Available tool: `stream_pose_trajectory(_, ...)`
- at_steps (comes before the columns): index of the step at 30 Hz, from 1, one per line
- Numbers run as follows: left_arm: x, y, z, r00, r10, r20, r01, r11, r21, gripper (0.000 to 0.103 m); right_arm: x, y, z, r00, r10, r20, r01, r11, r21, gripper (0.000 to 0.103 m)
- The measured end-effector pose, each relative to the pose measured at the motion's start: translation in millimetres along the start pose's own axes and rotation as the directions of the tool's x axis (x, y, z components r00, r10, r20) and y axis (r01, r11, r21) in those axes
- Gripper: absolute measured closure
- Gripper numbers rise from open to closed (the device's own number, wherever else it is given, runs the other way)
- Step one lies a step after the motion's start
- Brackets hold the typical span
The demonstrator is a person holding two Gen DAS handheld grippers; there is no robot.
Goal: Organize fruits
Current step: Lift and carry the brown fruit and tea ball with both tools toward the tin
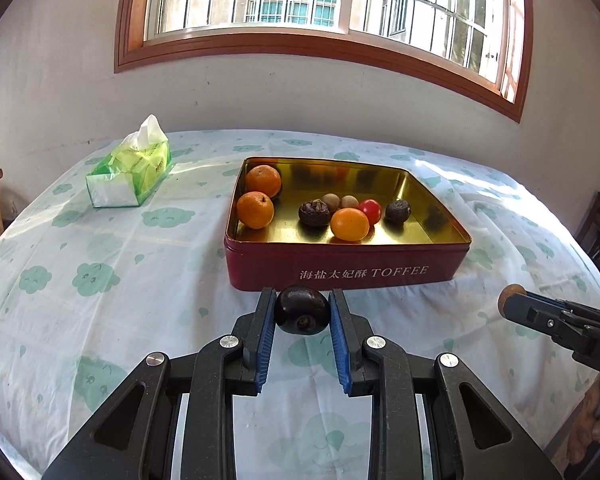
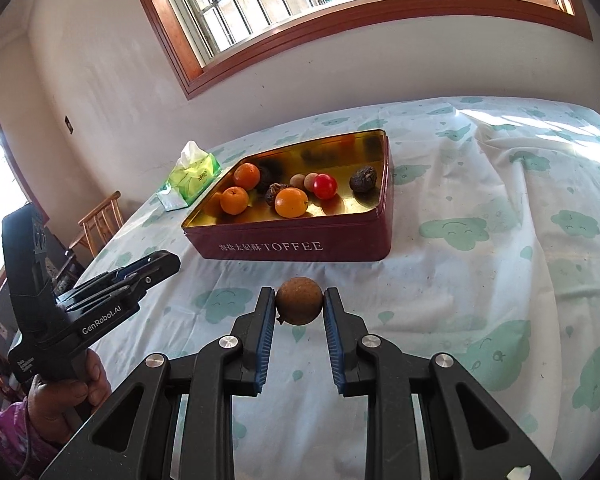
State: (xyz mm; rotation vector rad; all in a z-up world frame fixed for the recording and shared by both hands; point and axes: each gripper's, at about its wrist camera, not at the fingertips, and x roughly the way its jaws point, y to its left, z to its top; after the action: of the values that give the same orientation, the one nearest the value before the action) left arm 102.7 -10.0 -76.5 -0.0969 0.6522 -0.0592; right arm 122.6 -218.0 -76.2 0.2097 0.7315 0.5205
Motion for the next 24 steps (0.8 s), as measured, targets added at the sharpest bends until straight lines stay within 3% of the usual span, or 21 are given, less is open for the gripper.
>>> stream_pose_trajectory(24,-27.1,-4.3,-1.7,0.998,0.026,0.056,-0.028,0.999,0.035,0.075,-27.2,19.6,0.2,0.998,0.016,0.055,-0.015,1.0,-0.025,0.08)
